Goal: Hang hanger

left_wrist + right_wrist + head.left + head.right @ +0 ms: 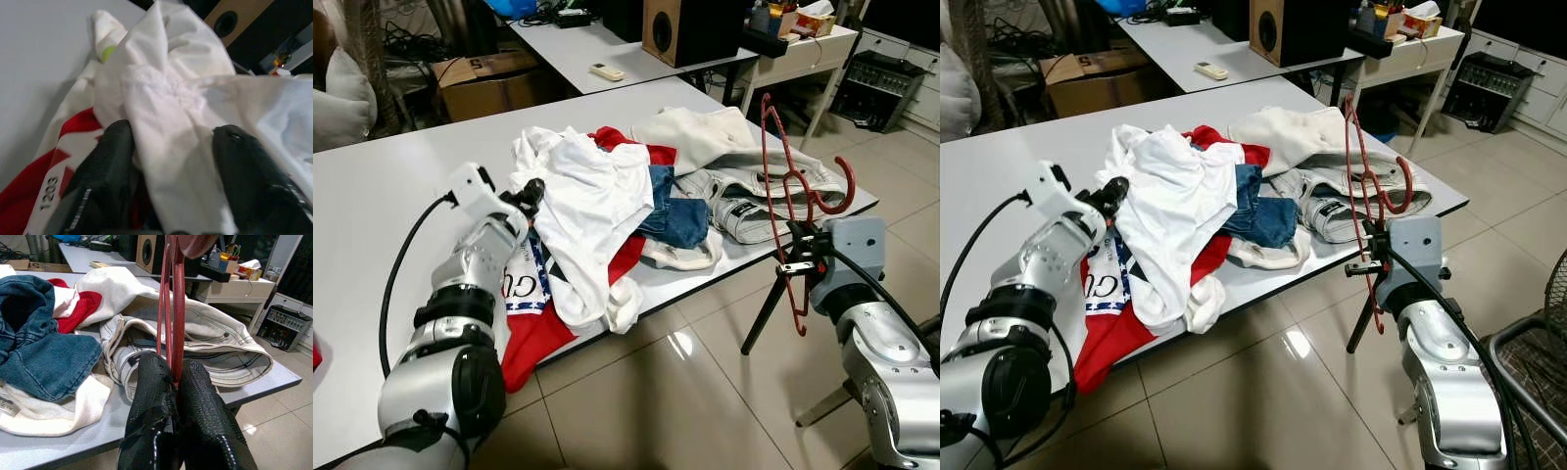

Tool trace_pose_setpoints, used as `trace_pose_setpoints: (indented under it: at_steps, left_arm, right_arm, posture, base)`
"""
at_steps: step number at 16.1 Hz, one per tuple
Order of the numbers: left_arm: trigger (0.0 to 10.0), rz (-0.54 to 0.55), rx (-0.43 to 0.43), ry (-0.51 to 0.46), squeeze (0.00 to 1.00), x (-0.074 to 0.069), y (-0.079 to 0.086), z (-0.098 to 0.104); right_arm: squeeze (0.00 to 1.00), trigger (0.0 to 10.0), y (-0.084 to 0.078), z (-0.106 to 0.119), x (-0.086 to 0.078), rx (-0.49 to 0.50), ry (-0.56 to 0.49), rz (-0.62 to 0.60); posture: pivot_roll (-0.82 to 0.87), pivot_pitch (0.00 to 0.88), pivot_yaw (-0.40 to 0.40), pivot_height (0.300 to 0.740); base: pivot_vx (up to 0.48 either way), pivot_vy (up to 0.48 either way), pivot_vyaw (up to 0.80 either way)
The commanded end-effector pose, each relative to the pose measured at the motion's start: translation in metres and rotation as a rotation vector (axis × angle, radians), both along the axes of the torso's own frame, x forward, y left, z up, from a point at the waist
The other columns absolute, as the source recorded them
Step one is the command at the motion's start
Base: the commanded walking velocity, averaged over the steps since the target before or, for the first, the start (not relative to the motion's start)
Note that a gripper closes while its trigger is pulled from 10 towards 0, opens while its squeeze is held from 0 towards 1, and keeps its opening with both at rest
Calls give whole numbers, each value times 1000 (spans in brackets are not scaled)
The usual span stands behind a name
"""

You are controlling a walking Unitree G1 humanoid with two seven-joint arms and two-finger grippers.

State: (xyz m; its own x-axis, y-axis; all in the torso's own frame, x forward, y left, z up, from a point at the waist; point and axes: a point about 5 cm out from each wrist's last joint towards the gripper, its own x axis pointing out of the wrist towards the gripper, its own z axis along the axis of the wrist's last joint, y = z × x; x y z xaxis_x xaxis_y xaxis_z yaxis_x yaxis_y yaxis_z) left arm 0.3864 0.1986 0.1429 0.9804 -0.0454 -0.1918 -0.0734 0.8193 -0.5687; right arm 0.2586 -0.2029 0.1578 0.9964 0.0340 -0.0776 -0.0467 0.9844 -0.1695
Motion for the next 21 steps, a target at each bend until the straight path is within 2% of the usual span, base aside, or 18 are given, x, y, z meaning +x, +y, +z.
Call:
trace_pose_setpoints:
  at_steps: [1,16,19,21]
  left_arm:
    - [0,-3,12,-8,0,2,-1,4]
    - [0,-41,15,-42,0,7,-10,6]
    - [0,-49,22,-43,0,7,-11,4]
    - [0,-62,40,-54,0,7,-11,6]
  right_arm:
    - [0,10000,1,4,-1,0,-25,4]
    - [0,10000,12,4,-2,19,-48,18]
    - [0,10000,15,2,-1,64,-15,26]
    - [0,10000,17,-1,-2,52,4,35]
  posture:
    - [-179,0,45,740]
    - [-177,0,55,740]
    - [-178,0,57,740]
    - [-180,0,59,740]
  base:
    - [0,0,0]
    - [0,0,0]
    - [0,0,0]
    - [0,0,0]
